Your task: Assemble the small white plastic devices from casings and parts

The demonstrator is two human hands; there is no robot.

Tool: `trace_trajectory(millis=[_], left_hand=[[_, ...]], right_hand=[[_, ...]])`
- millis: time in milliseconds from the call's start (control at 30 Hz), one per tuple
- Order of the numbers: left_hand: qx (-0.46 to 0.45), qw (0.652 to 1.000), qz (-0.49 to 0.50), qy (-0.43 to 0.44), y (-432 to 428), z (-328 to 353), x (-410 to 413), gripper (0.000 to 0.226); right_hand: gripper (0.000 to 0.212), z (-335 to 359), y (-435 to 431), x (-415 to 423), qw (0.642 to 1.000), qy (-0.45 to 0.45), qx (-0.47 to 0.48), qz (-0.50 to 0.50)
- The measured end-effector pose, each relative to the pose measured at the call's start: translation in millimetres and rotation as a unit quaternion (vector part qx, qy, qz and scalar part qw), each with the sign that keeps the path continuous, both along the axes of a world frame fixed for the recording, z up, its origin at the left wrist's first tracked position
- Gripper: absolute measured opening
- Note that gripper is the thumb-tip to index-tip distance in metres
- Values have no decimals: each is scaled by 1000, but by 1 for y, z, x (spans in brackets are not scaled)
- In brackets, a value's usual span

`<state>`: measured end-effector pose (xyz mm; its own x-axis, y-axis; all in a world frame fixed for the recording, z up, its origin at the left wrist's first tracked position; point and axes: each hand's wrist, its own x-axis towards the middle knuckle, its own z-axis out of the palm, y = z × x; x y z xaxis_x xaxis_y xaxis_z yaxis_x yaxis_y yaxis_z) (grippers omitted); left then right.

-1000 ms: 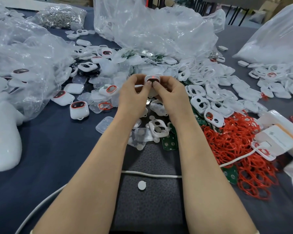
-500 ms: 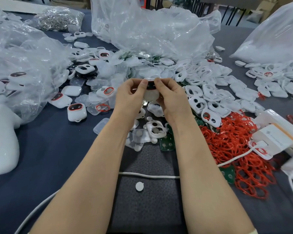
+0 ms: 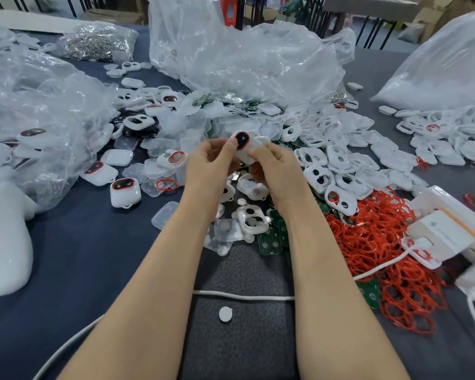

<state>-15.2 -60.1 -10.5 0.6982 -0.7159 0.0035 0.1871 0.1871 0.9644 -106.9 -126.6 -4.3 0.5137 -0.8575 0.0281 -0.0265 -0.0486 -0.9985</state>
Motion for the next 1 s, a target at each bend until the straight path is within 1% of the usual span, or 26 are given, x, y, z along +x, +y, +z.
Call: trace_trajectory(millis=[100, 233, 300, 400, 500, 600, 700, 800, 900, 933, 1000], left_hand=[[-2, 1000, -3, -28, 2, 1, -2, 7], [-20, 993, 28, -112, 4, 5, -3, 10], [-19, 991, 32, -132, 6, 5, -3, 9], [-12, 990, 33, -138, 5, 5, -4, 7], [-2, 991, 47, -125, 3, 5, -5, 7], [-4, 995, 49, -85, 6, 9, -5, 5], [17, 994, 69, -87, 13, 17, 2, 16], [24, 985, 122, -118, 31, 36, 25, 11], [7, 963, 217, -161, 63, 58, 64, 7], [-1, 952, 259, -163, 77, 64, 79, 9], [-20, 930, 341, -136, 108, 73, 110, 9]], right_hand=[[14, -1, 0, 0, 1000, -15, -16, 8], [20, -2, 0, -3, 999, 1, -45, 29], [21, -1, 0, -4, 998, 1, -57, 25], [21, 3, 4, -2, 994, 30, -103, 0], [25, 6, 9, 3, 988, 64, -143, -20], [24, 8, 13, 4, 991, 52, -119, -9], [24, 16, 22, 10, 997, 16, -73, 23], [24, 34, 36, 37, 996, -1, -72, 58], [22, 57, 59, 86, 992, -17, -66, 105], [22, 64, 70, 106, 990, -24, -64, 124], [20, 74, 98, 149, 982, -19, -60, 180]])
